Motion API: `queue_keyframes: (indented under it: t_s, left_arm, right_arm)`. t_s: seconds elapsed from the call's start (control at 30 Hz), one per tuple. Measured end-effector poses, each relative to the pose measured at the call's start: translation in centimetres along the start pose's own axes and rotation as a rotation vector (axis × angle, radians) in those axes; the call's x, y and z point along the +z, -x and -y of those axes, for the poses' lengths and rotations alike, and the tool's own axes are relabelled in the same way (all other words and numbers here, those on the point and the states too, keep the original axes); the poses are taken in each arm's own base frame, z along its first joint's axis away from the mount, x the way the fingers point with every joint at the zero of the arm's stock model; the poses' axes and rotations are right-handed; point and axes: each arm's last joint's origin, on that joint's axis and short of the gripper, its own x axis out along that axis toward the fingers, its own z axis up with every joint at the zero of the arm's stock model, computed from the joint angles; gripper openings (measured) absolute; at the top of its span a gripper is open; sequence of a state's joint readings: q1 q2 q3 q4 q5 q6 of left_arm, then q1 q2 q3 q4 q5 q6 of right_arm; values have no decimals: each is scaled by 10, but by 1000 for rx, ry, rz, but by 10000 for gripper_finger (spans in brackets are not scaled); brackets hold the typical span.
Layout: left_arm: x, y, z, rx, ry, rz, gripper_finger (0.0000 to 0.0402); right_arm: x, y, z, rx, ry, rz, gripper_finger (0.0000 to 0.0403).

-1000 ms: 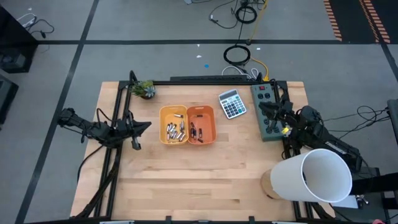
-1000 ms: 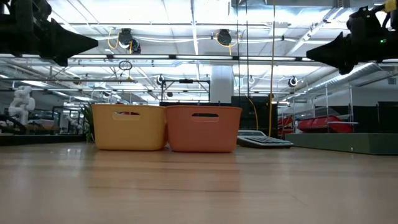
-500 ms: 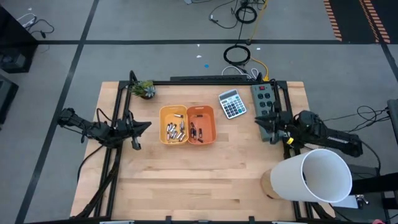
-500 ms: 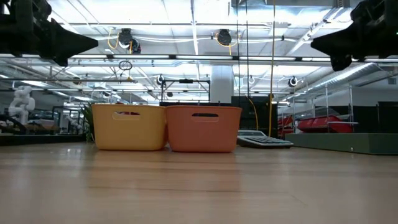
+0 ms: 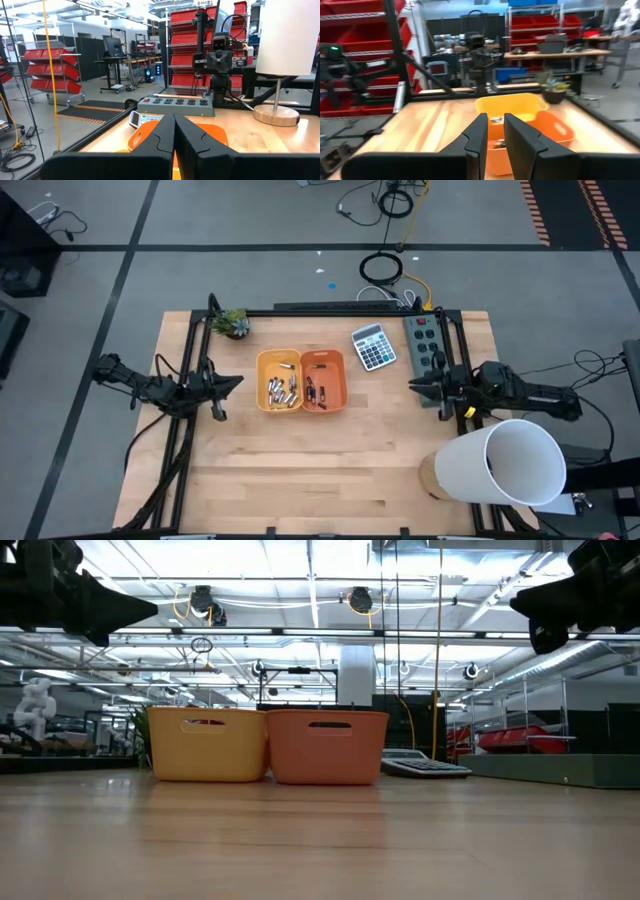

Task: Sort batteries
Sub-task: Return to Home Position

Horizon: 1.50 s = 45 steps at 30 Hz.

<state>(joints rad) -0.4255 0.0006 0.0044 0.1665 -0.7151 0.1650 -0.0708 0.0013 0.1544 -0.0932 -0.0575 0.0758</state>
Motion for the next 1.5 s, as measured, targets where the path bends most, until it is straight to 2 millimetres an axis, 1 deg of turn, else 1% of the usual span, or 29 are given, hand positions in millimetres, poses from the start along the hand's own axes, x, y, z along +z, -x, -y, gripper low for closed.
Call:
queue_keyframes:
  t_s: [0.17,0.3,0.47,1.5]
  left_arm:
    - [0,0,0,0,0,0,9]
    - [0,0,0,0,0,0,9]
    - [0,0,0,0,0,0,9]
    - [0,0,0,0,1,1,9]
  right_arm:
    - [-15,-4,-3,112,-31,-21,55]
    - [-33,-9,-4,201,-18,12,55]
    - [-32,-9,-5,230,-14,12,55]
    - [-32,-9,-5,226,-22,5,54]
